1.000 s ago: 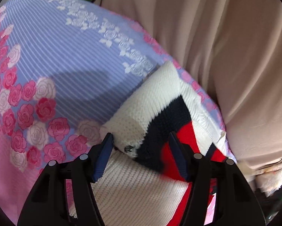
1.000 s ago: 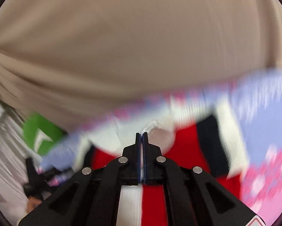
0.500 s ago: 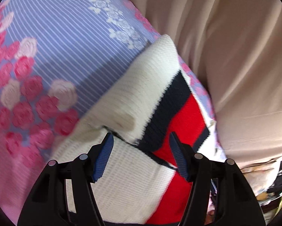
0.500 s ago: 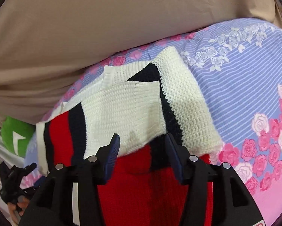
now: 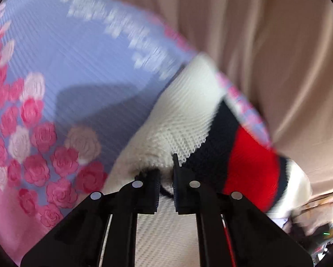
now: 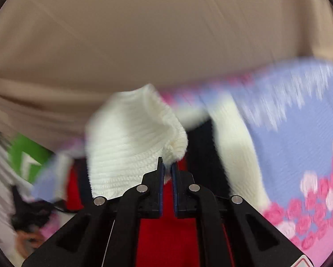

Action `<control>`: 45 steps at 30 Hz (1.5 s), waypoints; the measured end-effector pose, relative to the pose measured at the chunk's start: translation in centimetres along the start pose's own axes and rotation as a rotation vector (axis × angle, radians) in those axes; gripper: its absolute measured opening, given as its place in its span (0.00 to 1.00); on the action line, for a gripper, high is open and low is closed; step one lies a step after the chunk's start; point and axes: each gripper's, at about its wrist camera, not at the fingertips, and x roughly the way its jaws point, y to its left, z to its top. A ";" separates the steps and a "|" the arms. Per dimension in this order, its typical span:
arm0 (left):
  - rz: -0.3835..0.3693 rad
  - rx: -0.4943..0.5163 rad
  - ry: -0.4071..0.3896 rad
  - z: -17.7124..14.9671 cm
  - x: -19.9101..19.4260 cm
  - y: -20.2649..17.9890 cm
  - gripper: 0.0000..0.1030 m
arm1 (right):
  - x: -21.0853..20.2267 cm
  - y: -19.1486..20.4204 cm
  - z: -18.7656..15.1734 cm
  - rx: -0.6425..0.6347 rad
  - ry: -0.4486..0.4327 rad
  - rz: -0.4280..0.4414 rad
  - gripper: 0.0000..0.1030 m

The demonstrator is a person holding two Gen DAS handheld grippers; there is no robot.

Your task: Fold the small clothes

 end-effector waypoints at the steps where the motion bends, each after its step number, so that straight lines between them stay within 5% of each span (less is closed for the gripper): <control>1: 0.013 -0.008 0.019 -0.4 0.9 0.2 0.08 | 2.1 -1.4 -0.8 0.033 0.085 -0.038 0.06; 5: 0.020 0.022 0.010 -1.5 1.2 -0.3 0.08 | 1.0 -2.6 -1.3 0.166 0.029 -0.005 0.08; 8: 0.017 0.045 0.013 -2.0 1.5 -0.5 0.09 | -1.9 1.3 -1.3 0.066 -0.090 -0.114 0.17; 9: 0.013 0.046 0.014 -2.1 1.4 -0.3 0.09 | -1.8 2.9 -0.8 0.014 -0.095 -0.082 0.22; 14: -0.008 0.041 0.019 -2.2 0.9 0.4 0.09 | 5.0 17.1 -0.4 -0.389 0.043 0.150 0.44; 16: -0.013 0.045 0.026 -2.2 0.9 1.4 0.09 | 9.3 21.7 -0.4 -0.500 0.079 0.165 0.53; 21: -0.028 0.061 0.038 -1.7 -0.1 3.4 0.09 | 15.9 28.2 -0.6 -0.625 0.157 0.144 0.56; 22: -0.031 0.060 0.038 -1.7 -0.2 3.5 0.09 | 16.8 28.9 -0.6 -0.645 0.155 0.125 0.50; 24: -0.040 0.056 0.038 -1.7 -0.2 3.8 0.09 | 18.3 30.7 -0.5 -0.657 0.181 0.107 0.07; 28: -0.049 0.038 0.035 -1.5 -0.5 4.4 0.09 | 16.3 32.8 1.4 -0.617 0.069 0.230 0.06; 31: -0.051 0.033 0.031 -1.5 -0.6 4.8 0.09 | 15.9 33.0 1.6 -0.599 0.042 0.252 0.06; 33: -0.037 0.038 0.027 -1.6 -0.7 4.7 0.09 | 21.0 32.1 1.0 -0.619 0.186 0.120 0.06; 34: -0.030 0.042 0.027 -1.6 -0.7 4.6 0.10 | 21.9 31.4 0.8 -0.600 0.197 0.132 0.04; 38: -0.043 0.026 0.033 -1.5 -1.2 4.9 0.10 | 16.1 29.1 1.8 -0.463 0.070 0.194 0.15; 40: -0.060 0.006 0.033 -1.5 -1.9 5.3 0.13 | 12.3 25.9 1.6 -0.419 -0.003 0.190 0.38; 42: -0.058 0.015 0.017 -1.6 -3.2 5.6 0.16 | 9.4 20.3 1.1 -0.330 -0.044 0.128 0.44; 45: -0.015 0.043 -0.036 -1.6 -4.7 5.5 0.34 | 6.5 11.0 -0.4 -0.162 -0.052 -0.067 0.49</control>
